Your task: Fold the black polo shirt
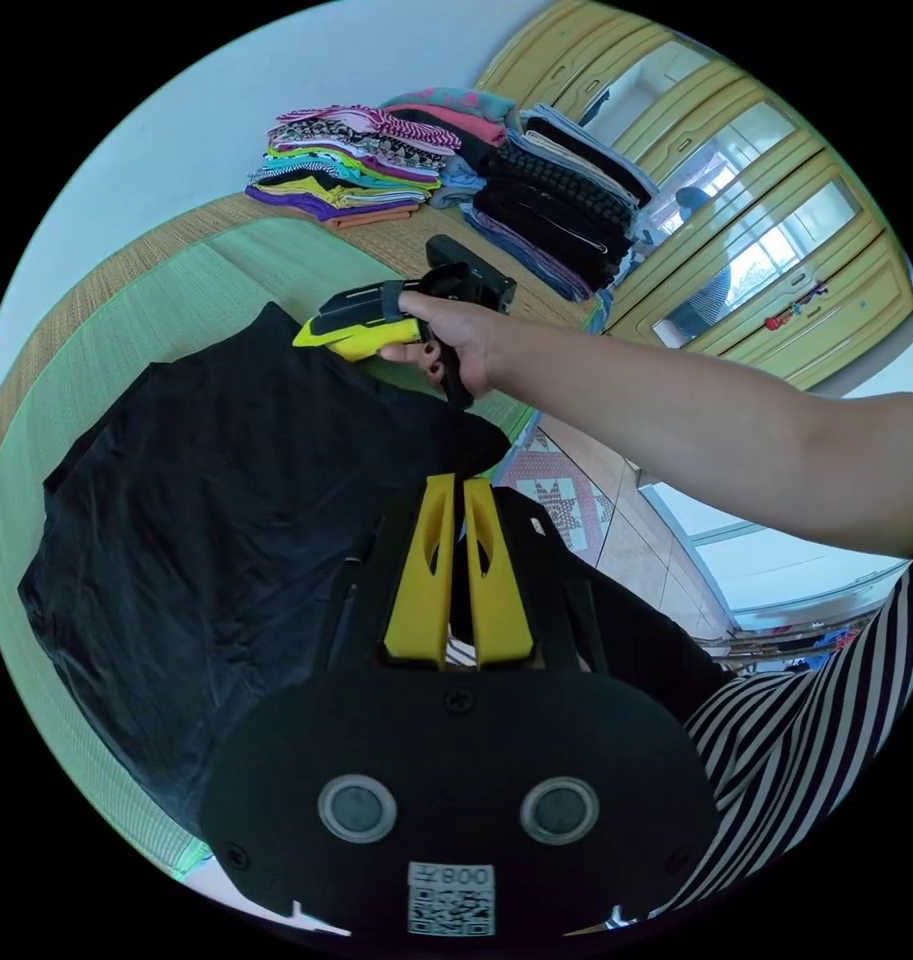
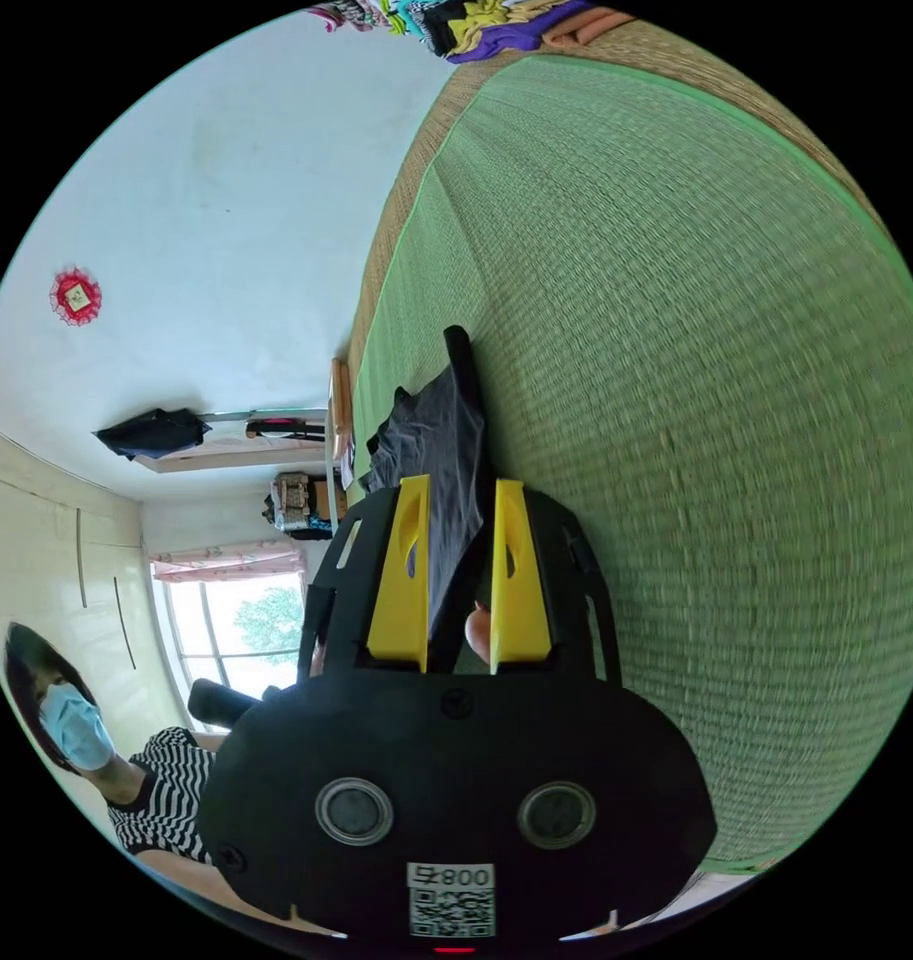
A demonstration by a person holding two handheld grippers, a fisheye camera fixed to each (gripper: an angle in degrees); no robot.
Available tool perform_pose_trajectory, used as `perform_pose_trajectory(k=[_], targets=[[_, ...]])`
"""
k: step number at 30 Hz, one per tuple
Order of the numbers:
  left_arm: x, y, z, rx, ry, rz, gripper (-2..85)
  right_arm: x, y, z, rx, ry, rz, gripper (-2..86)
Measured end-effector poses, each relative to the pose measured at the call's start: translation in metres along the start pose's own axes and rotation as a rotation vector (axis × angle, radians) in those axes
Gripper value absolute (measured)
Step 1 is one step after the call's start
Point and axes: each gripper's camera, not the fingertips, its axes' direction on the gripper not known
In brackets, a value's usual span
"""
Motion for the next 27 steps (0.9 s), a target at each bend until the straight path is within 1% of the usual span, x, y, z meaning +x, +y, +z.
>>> perform_pose_trajectory(k=[10, 19, 27], targets=[[-0.014, 0.014, -0.008, 0.005, 0.028, -0.012, 1.1, -0.016, -0.044, 0.028, -0.031, 0.001, -0.016, 7.5], [-0.03, 0.034, -0.021, 0.005, 0.053, -0.028, 1.1, -0.029, -0.056, 0.036, -0.02, 0.01, 0.004, 2.6], [-0.044, 0.062, -0.046, 0.015, 0.067, -0.026, 1.2, -0.065, -0.06, 0.037, 0.006, 0.009, -0.019, 1.9]])
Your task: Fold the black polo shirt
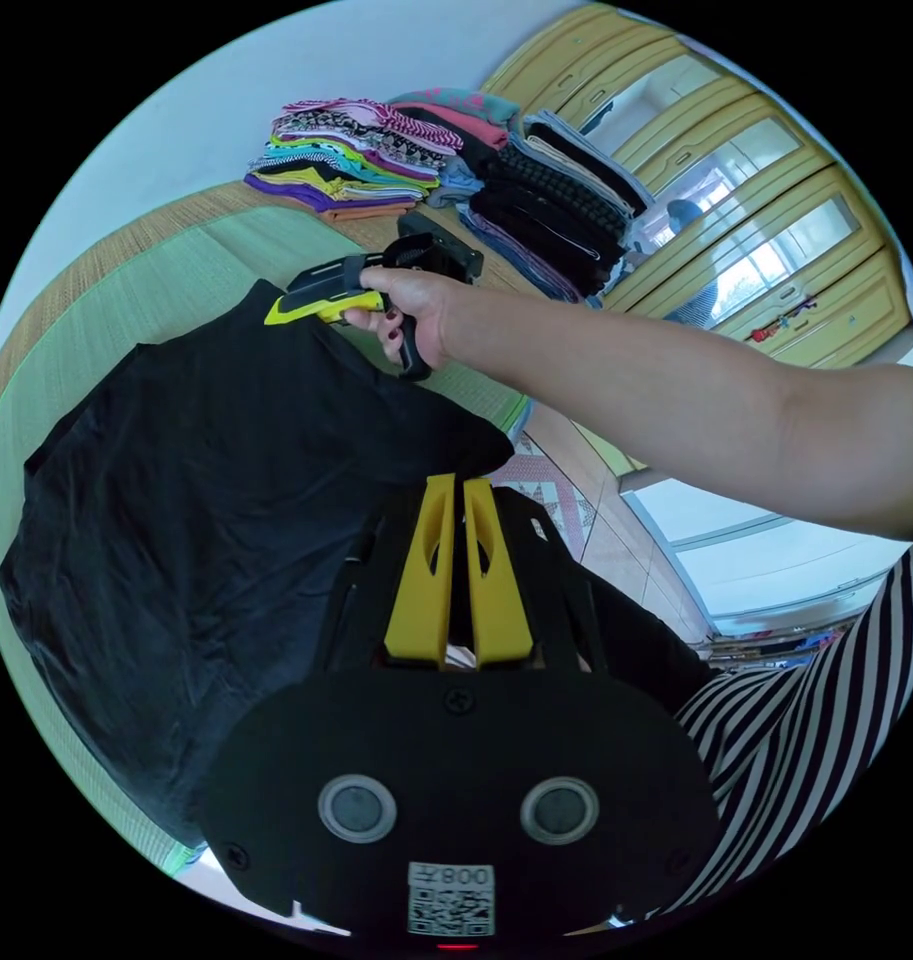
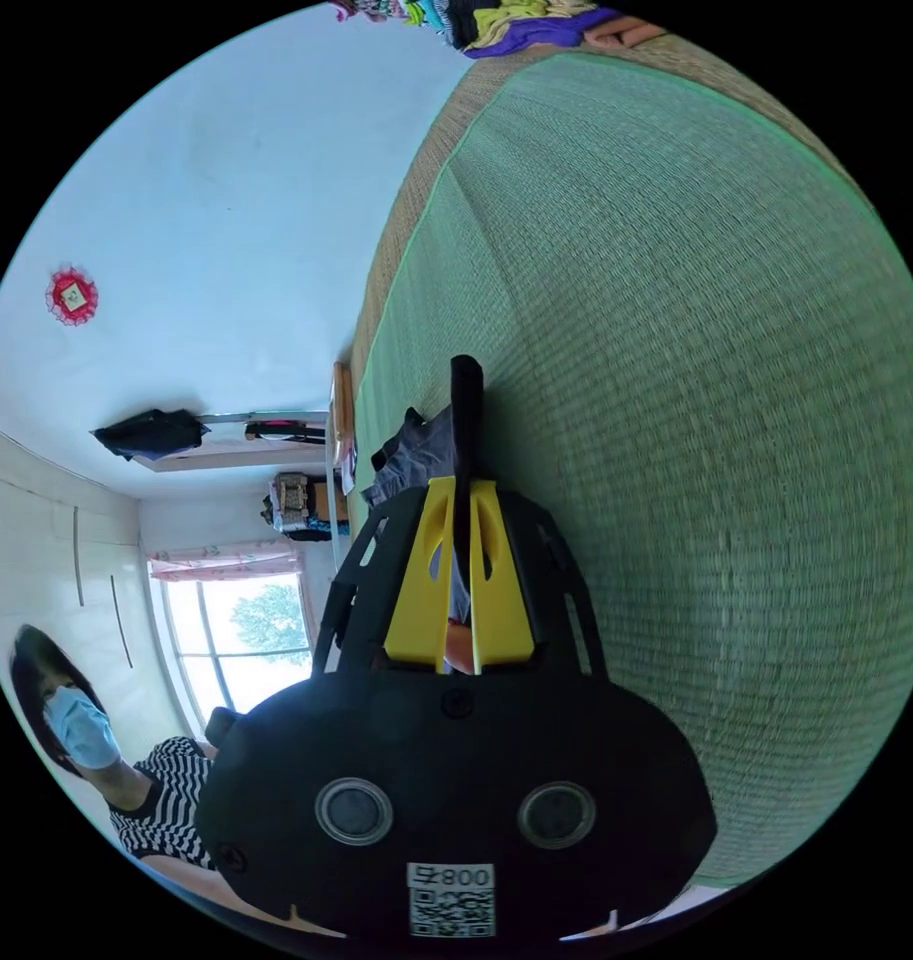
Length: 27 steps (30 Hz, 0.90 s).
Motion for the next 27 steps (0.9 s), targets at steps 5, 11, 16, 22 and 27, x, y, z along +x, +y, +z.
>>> perform_pose_trajectory(k=[5, 11, 16, 22, 27], targets=[[-0.011, 0.022, -0.026, 0.03, 0.014, -0.01, 1.1, -0.036, -0.001, 0.004, 0.014, 0.015, -0.029, 2.0], [-0.03, 0.06, -0.072, 0.095, 0.04, -0.034, 1.1, -0.09, 0.004, 0.01, 0.049, 0.022, -0.062, 2.0], [-0.051, 0.107, -0.123, 0.185, 0.07, -0.08, 1.1, -0.152, 0.013, 0.022, 0.091, 0.004, -0.105, 2.1], [-0.092, 0.189, -0.199, 0.335, 0.094, -0.202, 1.1, -0.237, 0.021, 0.058, 0.094, -0.011, -0.19, 2.2], [-0.136, 0.28, -0.258, 0.453, 0.088, -0.384, 1.1, -0.312, 0.025, 0.11, 0.063, -0.002, -0.269, 2.3]])
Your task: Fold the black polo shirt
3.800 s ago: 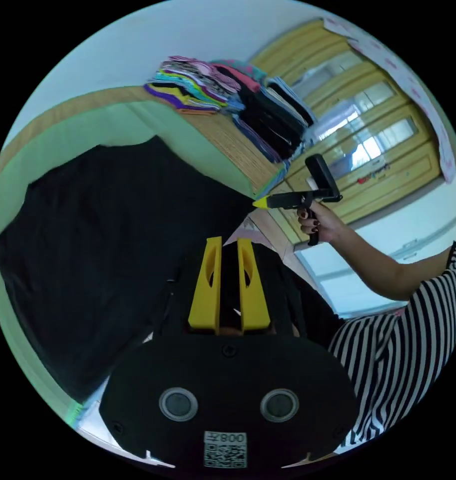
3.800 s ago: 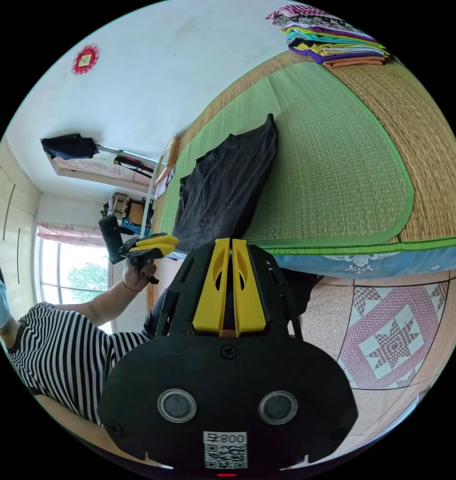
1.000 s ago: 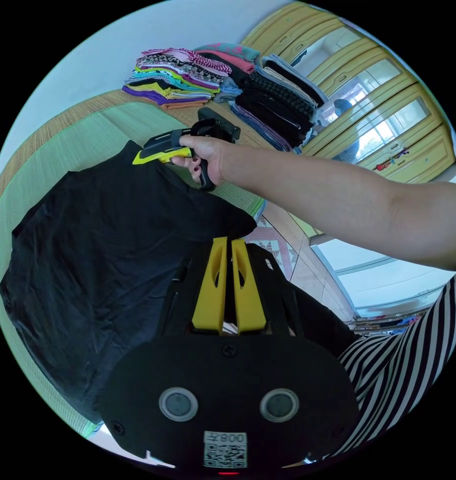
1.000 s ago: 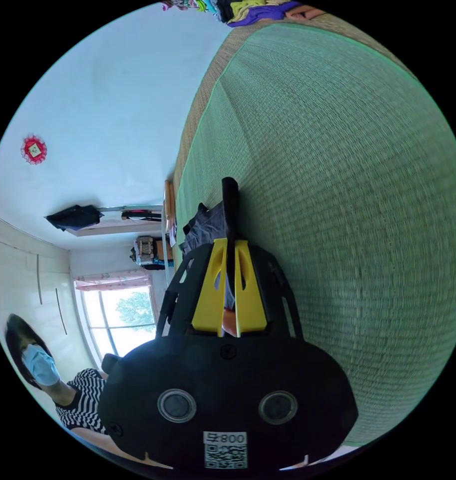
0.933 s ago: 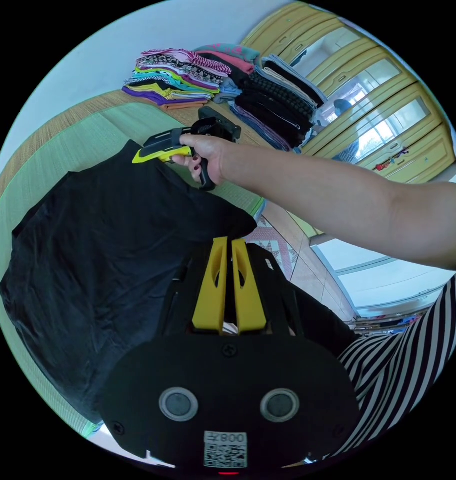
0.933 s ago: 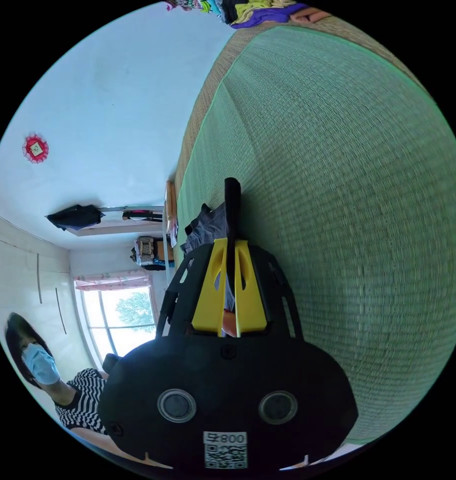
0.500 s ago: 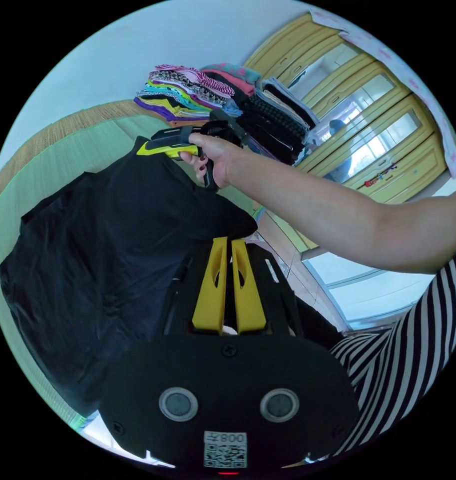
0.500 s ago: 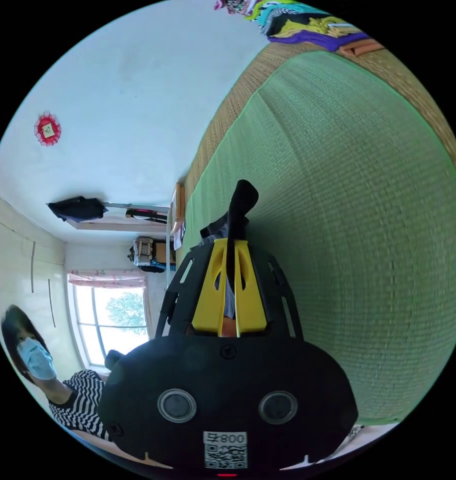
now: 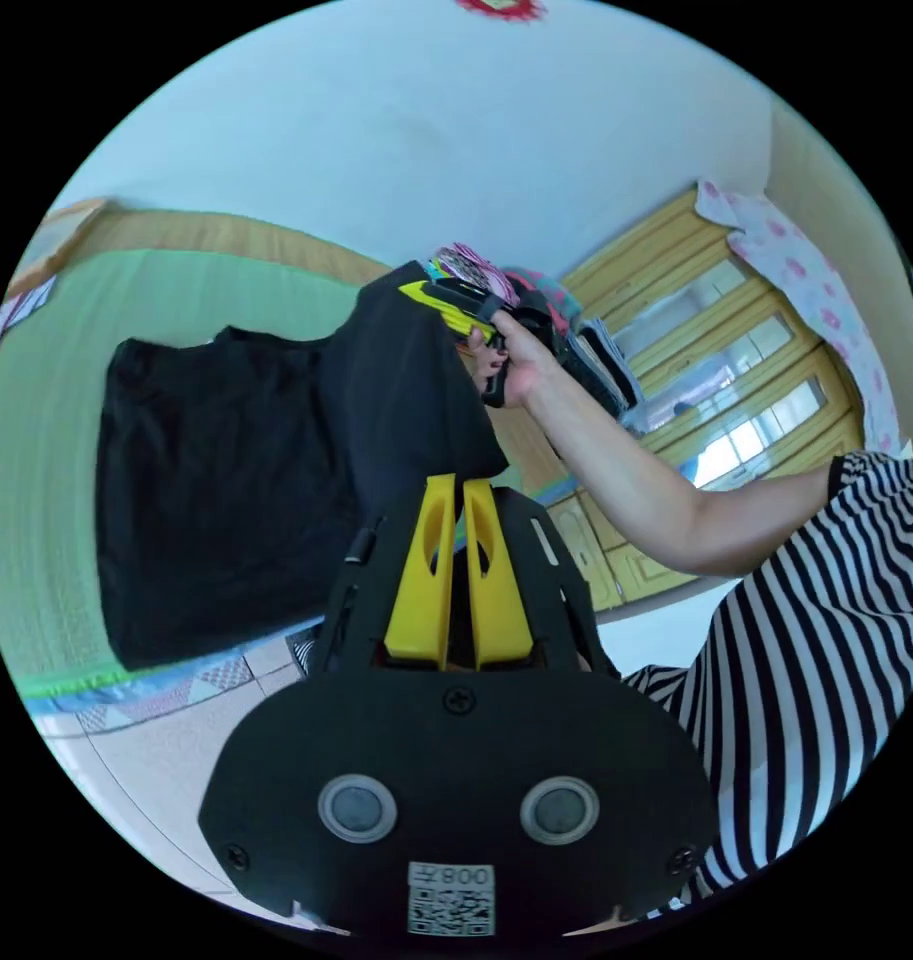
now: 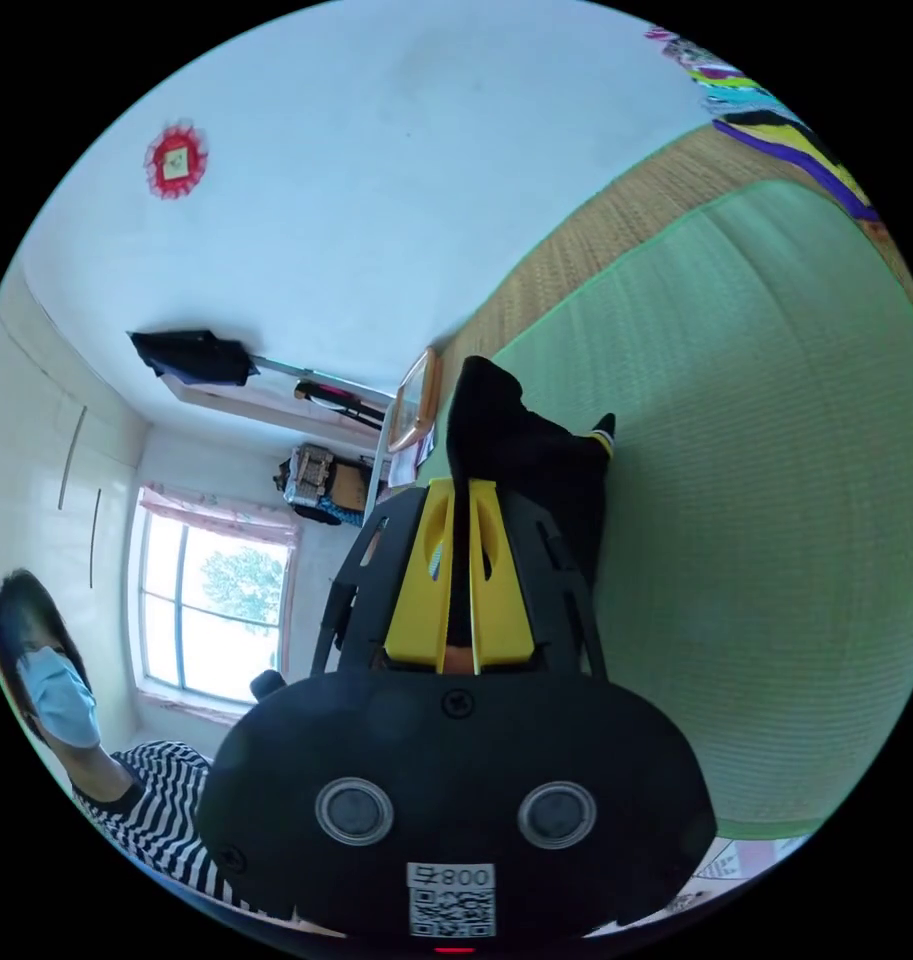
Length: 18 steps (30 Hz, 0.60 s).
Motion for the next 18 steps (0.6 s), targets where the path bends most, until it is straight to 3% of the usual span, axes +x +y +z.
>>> perform_pose_trajectory(k=[18], targets=[[-0.184, 0.103, -0.169, 0.2, -0.003, -0.471, 1.1, -0.164, -0.046, 0.257, -0.28, 0.186, -0.102, 2.1]])
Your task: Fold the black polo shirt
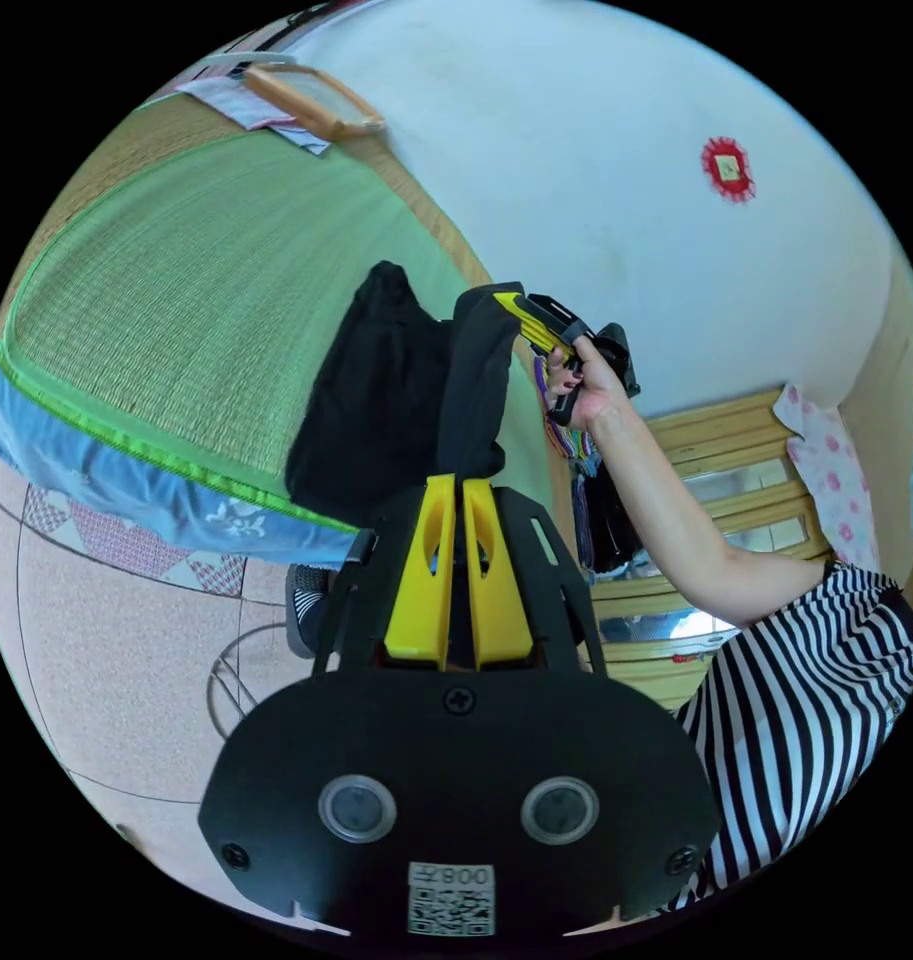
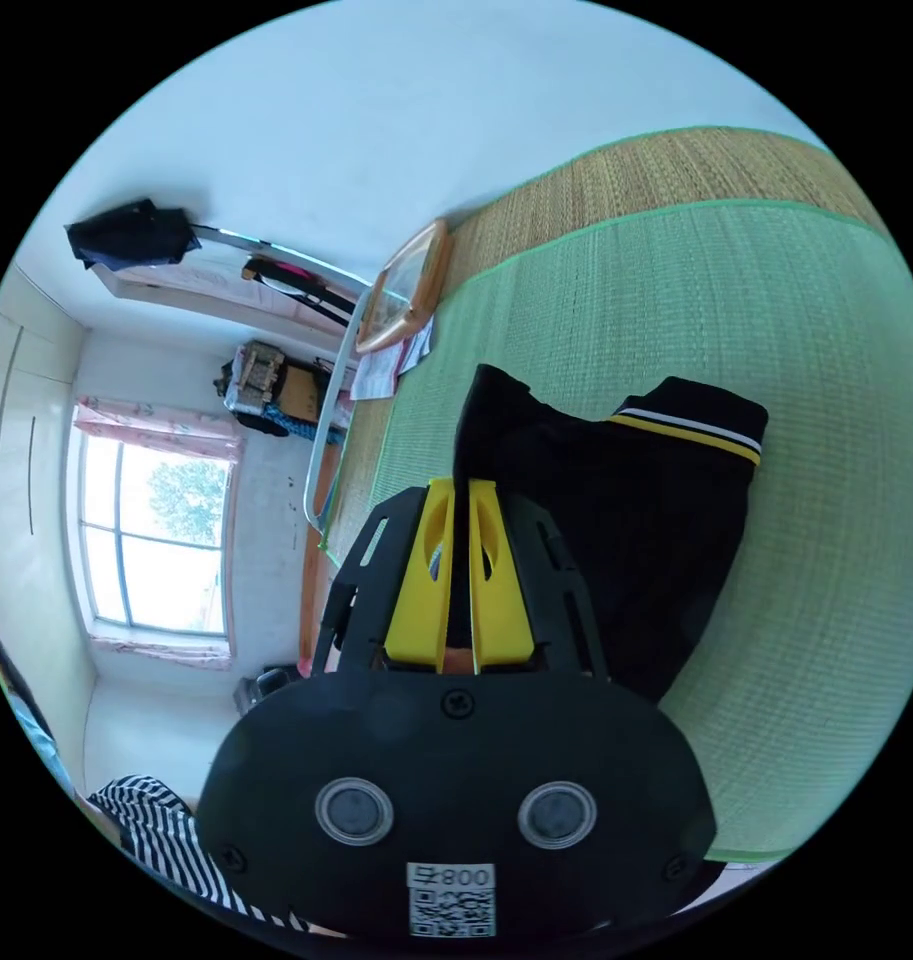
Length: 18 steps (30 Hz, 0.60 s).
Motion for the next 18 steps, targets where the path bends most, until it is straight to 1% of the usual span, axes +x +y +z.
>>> perform_pose_trajectory(k=[7, 18], targets=[[-0.052, -0.004, -0.029, -0.006, 0.013, -0.114, 0.9, -0.042, -0.038, 0.062, -0.098, 0.1, -0.009, 2.1], [-0.119, -0.012, -0.068, 0.015, 0.082, -0.258, 0.9, -0.084, -0.081, 0.122, -0.199, 0.214, 0.0, 2.7]])
